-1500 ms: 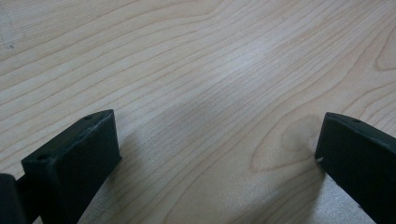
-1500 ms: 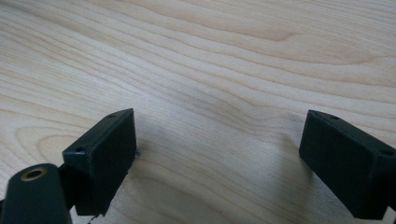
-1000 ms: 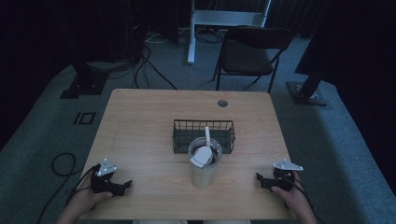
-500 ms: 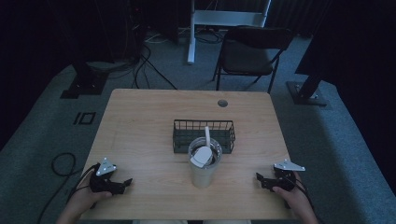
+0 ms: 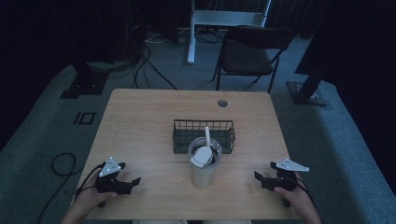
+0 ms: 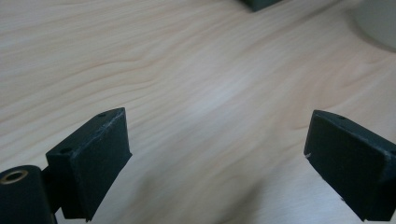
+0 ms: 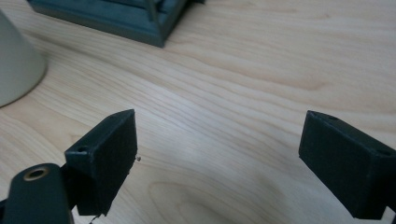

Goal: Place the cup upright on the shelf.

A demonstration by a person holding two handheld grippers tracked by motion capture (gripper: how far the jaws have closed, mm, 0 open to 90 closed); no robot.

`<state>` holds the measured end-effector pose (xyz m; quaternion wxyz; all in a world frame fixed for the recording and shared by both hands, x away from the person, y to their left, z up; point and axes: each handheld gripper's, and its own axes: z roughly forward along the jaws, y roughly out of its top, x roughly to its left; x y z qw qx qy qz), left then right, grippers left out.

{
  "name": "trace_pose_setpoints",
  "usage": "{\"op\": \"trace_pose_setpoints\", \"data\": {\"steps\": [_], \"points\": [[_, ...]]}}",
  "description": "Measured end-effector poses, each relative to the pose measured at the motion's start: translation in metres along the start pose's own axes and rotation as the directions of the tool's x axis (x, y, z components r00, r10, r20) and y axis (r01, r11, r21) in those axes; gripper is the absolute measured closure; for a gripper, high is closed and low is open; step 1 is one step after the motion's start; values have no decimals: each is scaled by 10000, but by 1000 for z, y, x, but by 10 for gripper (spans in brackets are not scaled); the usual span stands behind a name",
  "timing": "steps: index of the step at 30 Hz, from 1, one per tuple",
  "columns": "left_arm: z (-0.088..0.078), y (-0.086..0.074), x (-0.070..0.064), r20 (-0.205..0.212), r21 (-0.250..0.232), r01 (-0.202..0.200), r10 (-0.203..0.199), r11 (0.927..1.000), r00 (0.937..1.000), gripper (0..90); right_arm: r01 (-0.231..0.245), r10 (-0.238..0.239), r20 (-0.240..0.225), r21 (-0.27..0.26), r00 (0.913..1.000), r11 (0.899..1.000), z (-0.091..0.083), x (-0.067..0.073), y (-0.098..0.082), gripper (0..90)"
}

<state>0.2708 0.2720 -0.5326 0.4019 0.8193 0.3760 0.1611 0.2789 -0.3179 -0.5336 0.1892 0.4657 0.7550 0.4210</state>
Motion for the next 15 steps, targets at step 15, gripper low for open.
{"op": "trace_pose_setpoints", "data": {"steps": [15], "points": [[21,21,-29,871,-502,-497,540,9975,9947,70,952,-1048,-1245,-804,9867,9922,1,27,21,113]]}}
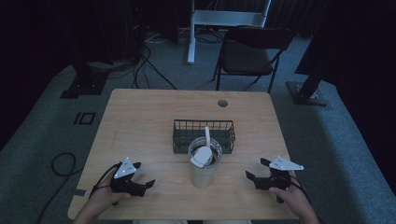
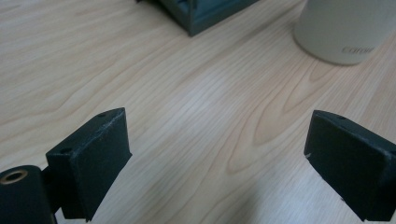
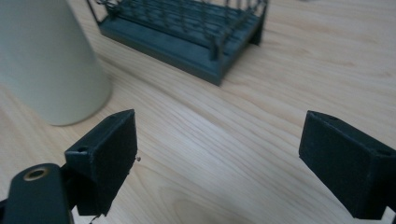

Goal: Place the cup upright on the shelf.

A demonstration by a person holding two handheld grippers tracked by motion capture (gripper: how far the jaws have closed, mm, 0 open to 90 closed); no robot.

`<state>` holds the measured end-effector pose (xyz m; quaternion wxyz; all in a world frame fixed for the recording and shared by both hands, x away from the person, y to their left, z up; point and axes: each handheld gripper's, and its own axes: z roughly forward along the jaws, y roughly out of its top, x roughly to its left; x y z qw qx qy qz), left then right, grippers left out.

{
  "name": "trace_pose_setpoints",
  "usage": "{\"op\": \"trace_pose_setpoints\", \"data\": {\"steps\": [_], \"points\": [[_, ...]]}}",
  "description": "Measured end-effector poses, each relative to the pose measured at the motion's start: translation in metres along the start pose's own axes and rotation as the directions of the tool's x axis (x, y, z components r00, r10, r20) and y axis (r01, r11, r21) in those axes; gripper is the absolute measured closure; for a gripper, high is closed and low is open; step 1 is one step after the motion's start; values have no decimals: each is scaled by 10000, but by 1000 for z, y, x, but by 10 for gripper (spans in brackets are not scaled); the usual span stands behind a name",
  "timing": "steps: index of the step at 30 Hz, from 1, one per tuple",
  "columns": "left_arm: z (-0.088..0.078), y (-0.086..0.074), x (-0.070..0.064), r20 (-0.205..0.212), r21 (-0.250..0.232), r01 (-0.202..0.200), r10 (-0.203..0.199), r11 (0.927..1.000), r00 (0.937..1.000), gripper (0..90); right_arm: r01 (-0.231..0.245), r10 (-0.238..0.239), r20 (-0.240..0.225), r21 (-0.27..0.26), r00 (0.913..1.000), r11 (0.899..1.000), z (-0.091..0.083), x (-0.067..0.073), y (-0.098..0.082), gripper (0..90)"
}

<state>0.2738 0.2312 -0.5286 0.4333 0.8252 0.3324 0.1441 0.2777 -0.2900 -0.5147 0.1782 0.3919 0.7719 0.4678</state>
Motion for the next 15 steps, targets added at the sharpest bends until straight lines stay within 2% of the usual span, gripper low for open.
{"op": "trace_pose_setpoints", "data": {"steps": [6,9,12,15], "points": [[9,10,-9,204,-241,-108,113,9997,9997,70,308,-314,-447,-142,9985,9994,5,10,8,113],[17,14,-15,374,-259,-291,301,9992,9988,70,500,-515,-733,-222,9960,9985,8,17,12,113],[24,18,-22,618,-342,-406,426,9986,9972,70,720,-746,-1068,-279,9915,9970,11,24,16,113],[30,22,-28,880,-470,-425,465,9980,9950,70,733,-774,-1605,-311,9840,9968,15,33,20,109]]}}
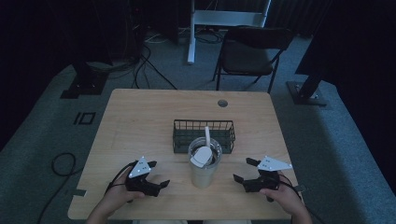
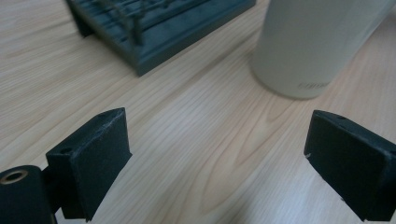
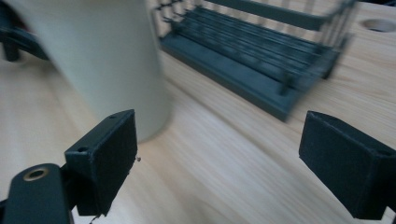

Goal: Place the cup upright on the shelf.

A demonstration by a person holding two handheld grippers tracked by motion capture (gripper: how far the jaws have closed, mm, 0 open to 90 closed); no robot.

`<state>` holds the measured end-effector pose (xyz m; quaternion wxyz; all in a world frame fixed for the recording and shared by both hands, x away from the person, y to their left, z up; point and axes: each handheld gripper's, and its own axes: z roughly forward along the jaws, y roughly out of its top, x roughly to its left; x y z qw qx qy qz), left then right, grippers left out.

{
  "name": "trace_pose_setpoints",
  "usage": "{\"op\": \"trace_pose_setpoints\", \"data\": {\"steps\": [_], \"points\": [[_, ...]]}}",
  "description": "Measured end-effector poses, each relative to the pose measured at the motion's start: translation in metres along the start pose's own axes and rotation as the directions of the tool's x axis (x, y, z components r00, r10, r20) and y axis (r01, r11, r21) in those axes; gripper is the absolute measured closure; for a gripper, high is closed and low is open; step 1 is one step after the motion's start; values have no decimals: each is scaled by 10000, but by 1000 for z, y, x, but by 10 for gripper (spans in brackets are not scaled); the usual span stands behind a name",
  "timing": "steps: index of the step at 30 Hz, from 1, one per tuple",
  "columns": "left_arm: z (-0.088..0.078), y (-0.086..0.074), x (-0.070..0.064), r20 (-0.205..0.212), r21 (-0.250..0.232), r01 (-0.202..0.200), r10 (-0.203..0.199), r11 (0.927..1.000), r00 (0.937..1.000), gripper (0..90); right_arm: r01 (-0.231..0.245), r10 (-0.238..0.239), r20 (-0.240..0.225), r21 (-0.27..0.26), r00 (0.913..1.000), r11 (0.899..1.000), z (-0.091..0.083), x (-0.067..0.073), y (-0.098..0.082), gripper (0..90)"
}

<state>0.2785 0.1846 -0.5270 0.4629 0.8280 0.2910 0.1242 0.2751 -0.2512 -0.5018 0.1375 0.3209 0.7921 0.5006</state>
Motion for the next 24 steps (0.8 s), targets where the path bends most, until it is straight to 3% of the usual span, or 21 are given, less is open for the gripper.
{"op": "trace_pose_setpoints", "data": {"steps": [8,13,20,24], "points": [[15,15,-14,603,-422,-242,267,9988,9978,70,409,-431,-1189,-207,9920,9989,13,19,10,104],[25,23,-22,946,-647,-293,354,9975,9949,70,616,-673,-1537,-416,9858,9972,21,27,16,104],[36,30,-30,1374,-1214,238,-70,9923,9905,70,101,-302,-1778,-1130,9836,9935,26,32,24,103],[46,32,-38,1430,-976,-412,550,9944,9882,70,657,-804,-1926,-814,9780,9945,32,39,25,103]]}}
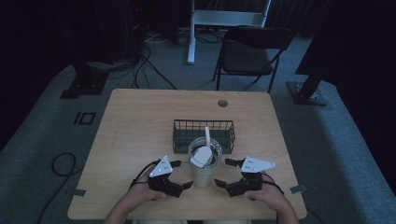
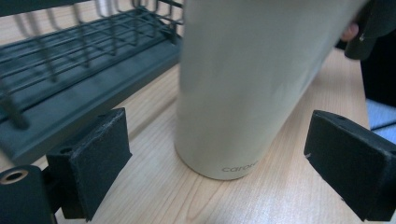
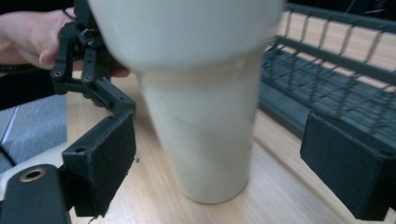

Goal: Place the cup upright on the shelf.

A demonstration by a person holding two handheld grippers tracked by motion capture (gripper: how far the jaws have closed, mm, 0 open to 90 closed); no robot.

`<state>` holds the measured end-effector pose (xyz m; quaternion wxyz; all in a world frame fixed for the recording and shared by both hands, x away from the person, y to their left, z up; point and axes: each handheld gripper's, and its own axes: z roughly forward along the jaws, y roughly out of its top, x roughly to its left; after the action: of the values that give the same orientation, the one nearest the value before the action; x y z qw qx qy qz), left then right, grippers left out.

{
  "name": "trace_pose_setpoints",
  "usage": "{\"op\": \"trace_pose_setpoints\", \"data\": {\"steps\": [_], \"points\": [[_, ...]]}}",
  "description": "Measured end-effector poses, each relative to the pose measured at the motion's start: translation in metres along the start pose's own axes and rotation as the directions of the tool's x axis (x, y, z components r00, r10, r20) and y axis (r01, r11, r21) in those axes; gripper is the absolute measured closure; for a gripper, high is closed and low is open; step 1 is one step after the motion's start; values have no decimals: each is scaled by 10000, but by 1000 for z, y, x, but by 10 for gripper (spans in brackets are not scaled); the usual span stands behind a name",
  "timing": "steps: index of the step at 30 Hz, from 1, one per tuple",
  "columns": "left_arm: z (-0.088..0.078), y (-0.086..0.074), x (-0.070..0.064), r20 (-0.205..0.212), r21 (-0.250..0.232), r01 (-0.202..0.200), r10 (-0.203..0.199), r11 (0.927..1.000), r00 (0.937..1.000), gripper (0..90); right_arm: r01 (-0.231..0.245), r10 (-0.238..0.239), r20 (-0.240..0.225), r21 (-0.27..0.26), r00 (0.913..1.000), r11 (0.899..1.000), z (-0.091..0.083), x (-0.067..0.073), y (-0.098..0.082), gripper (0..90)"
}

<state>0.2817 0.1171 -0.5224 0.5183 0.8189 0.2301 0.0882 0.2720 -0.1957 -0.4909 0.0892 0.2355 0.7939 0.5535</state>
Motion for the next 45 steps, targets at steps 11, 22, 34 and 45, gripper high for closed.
{"op": "trace_pose_setpoints", "data": {"steps": [11,22,34,45], "points": [[23,3,-8,339,162,-95,90,9998,9994,70,121,-145,-547,-448,9984,9989,19,4,6,104],[36,7,-3,609,301,167,-185,9994,9980,122,301,-329,-486,-572,9983,9979,36,1,12,103],[46,6,-3,510,461,-754,730,9961,9960,115,954,-984,-417,-690,9943,9930,53,0,14,86],[45,11,-1,655,245,-1115,1097,9935,9918,113,1013,-1084,-641,-1056,9920,9892,58,-2,12,90]]}}
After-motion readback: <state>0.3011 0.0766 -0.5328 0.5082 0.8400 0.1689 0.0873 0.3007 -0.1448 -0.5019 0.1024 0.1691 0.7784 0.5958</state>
